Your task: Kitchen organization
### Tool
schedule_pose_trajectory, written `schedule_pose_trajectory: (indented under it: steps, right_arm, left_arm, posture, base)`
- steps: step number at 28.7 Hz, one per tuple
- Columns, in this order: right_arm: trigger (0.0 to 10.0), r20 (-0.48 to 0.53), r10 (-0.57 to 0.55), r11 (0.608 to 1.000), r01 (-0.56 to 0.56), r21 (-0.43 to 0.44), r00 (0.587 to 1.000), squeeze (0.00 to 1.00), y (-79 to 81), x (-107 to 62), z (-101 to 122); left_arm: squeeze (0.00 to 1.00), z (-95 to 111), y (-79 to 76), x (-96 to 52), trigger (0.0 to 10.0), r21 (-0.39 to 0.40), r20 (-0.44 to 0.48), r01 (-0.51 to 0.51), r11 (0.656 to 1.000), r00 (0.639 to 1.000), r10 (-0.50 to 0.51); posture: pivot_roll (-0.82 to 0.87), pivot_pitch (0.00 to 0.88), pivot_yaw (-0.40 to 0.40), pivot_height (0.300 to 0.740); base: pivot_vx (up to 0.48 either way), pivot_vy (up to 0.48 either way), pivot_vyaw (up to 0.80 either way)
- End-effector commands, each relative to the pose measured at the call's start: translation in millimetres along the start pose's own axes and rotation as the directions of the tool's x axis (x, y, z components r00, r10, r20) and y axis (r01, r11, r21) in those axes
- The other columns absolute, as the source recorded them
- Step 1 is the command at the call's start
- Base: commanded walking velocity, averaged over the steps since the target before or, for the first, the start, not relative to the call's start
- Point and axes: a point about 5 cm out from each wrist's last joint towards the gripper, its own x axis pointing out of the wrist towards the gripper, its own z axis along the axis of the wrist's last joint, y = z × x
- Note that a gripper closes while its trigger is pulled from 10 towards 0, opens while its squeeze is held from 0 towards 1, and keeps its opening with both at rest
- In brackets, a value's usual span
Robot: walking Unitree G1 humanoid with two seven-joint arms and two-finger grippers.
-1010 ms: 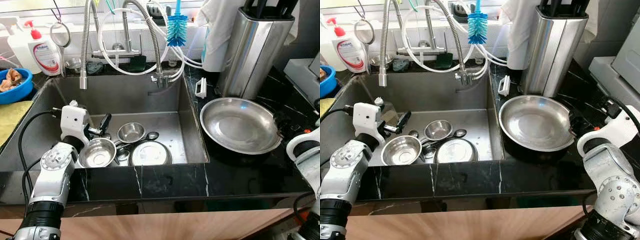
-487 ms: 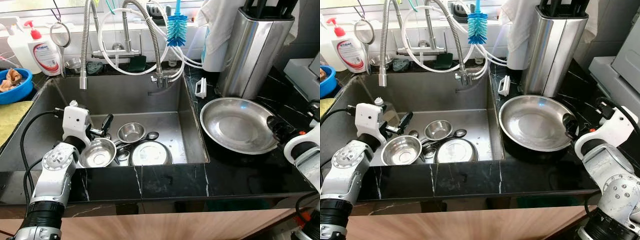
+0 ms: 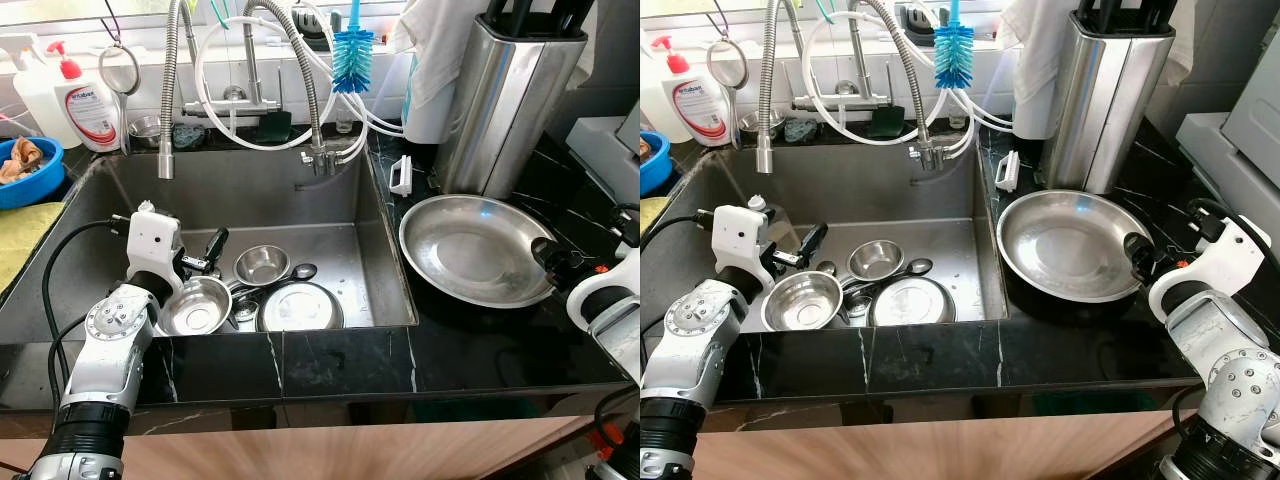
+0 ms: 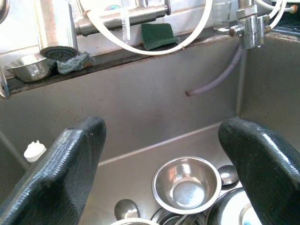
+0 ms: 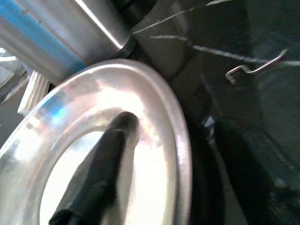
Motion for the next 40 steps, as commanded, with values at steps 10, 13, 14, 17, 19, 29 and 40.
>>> schedule_pose_trajectory:
  steps: [10, 13, 14, 17, 19, 29, 40]
  right_arm:
    - [0.0, -0.021, 0.04, 0.999, -0.04, -0.014, 0.999, 0.0, 7.6, 3.4, -0.4]
    - [0.0, -0.013, 0.048, 0.999, -0.048, -0.018, 0.999, 0.0, 9.5, 2.7, 1.2]
    - [0.0, -0.011, 0.049, 0.999, -0.049, -0.019, 0.999, 0.0, 9.6, 2.9, 1.5]
    - [0.0, -0.007, 0.05, 0.998, -0.05, -0.023, 0.999, 0.0, 10.2, 3.5, 2.3]
    - [0.0, -0.005, 0.056, 0.998, -0.057, -0.026, 0.998, 0.0, 11.7, 3.5, 2.5]
    - [0.0, 0.002, 0.079, 0.997, -0.079, -0.027, 0.997, 0.0, 16.4, 3.4, 0.4]
    - [2.2, 0.156, 0.261, 0.965, -0.253, -0.07, 0.953, 0.0, 38.5, -1.6, 11.7]
  left_arm:
    - [0.0, -0.8, 1.7, -0.5, 10.0, 0.021, -0.026, 0.003, 1.0, 1.0, -0.003]
    - [0.0, -0.8, 1.4, -0.2, 10.0, 0.02, -0.028, 0.004, 1.0, 1.0, -0.004]
    - [0.0, -0.9, 1.3, -0.1, 10.0, 0.021, -0.029, 0.005, 1.0, 1.0, -0.004]
    - [0.0, -1.3, 0.0, 0.4, 10.0, 0.021, -0.03, 0.01, 1.0, 1.0, -0.009]
    - [0.0, -1.3, 0.6, 0.1, 10.0, 0.02, -0.03, 0.009, 1.0, 1.0, -0.008]
    - [0.0, -0.6, 0.9, 0.2, 10.0, 0.016, -0.027, 0.005, 1.0, 1.0, -0.005]
    - [0.0, 7.4, 10.3, 3.5, 10.0, 0.022, 0.009, -0.086, 0.996, 0.996, 0.086]
  posture:
    - [-0.01, 0.042, 0.029, 0.74]
    - [-0.01, 0.043, 0.029, 0.74]
    - [-0.01, 0.043, 0.029, 0.74]
    - [-0.01, 0.043, 0.027, 0.74]
    - [-0.01, 0.044, 0.028, 0.74]
    - [-0.01, 0.043, 0.028, 0.74]
    - [0.0, 0.039, 0.031, 0.74]
  base:
    - [0.0, 0.0, 0.0]
    - [0.0, 0.0, 0.0]
    - [0.0, 0.0, 0.0]
    - [0.0, 0.0, 0.0]
    - [0.0, 0.0, 0.0]
    - [0.0, 0.0, 0.0]
    - [0.0, 0.0, 0.0]
